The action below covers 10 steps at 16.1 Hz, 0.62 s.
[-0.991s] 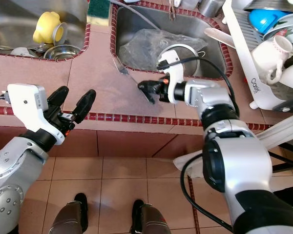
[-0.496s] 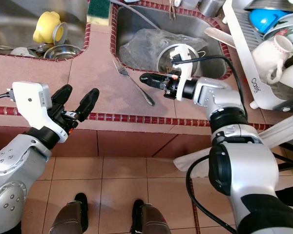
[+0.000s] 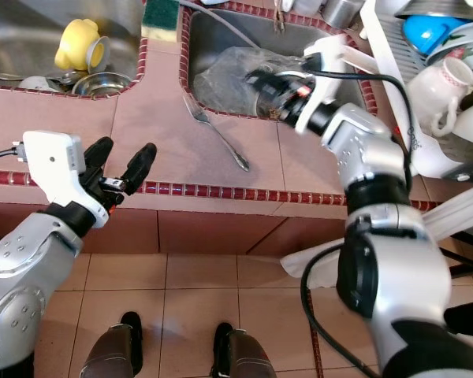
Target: Kitchen organization
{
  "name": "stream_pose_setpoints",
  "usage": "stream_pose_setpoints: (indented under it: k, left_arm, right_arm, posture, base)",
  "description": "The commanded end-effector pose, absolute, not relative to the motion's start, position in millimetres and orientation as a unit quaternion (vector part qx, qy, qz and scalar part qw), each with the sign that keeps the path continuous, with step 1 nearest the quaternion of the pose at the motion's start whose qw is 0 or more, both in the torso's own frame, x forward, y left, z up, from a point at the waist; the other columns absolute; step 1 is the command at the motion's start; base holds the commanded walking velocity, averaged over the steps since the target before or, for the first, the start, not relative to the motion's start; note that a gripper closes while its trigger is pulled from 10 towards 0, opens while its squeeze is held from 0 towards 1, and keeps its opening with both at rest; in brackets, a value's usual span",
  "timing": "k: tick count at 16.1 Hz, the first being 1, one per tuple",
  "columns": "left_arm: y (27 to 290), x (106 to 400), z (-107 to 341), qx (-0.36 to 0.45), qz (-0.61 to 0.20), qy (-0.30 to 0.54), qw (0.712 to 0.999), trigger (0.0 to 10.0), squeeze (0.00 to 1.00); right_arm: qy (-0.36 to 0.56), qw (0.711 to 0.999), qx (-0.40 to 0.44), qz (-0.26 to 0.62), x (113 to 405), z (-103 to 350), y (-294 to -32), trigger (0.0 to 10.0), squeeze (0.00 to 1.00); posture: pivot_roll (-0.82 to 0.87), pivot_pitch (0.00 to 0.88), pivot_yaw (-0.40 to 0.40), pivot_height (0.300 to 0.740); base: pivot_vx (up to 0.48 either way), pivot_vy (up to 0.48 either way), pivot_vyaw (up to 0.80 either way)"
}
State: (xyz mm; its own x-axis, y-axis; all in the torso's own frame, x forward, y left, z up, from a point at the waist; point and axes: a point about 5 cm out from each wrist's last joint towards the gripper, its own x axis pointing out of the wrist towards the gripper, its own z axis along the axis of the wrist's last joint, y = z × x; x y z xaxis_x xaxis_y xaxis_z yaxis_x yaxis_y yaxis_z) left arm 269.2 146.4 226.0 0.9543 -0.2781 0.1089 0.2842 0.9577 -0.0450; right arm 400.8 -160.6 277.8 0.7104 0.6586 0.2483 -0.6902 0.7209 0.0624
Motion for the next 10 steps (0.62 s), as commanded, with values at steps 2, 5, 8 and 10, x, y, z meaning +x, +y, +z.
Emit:
stream_pose_setpoints:
  k: [2,5,8,10]
  left_arm:
    - [154,280,218,-0.020,-0.097,-0.035,0.994,10.0,0.00]
    - [159,295,219,-0.021,-0.070,-0.039,0.997,10.0,0.00]
    - [157,312,220,-0.018,-0.066,-0.055,0.996,10.0,0.00]
    - [154,318,225,-0.019,-0.073,-0.075,0.994,10.0,0.00]
  right_arm:
    - [-0.140,0.938,0.078,0.307,393,272,-171,10.0,1.00]
    - [-0.159,0.948,0.102,0.257,375,257,-169,10.0,1.00]
    - [-0.181,0.954,0.089,0.221,346,243,-169,10.0,1.00]
    - [-0.181,0.953,0.105,0.218,336,236,-165,10.0,1.00]
  posture:
    - [0.03,0.250,-0.178,0.740]
    - [0.02,0.213,-0.151,0.740]
    - [-0.01,0.147,-0.097,0.740]
    - [-0.01,0.116,-0.078,0.740]
  base:
    - [0.000,0.000,0.00]
    - [0.000,0.000,0.00]
    - [0.000,0.000,0.00]
    - [0.000,0.000,0.00]
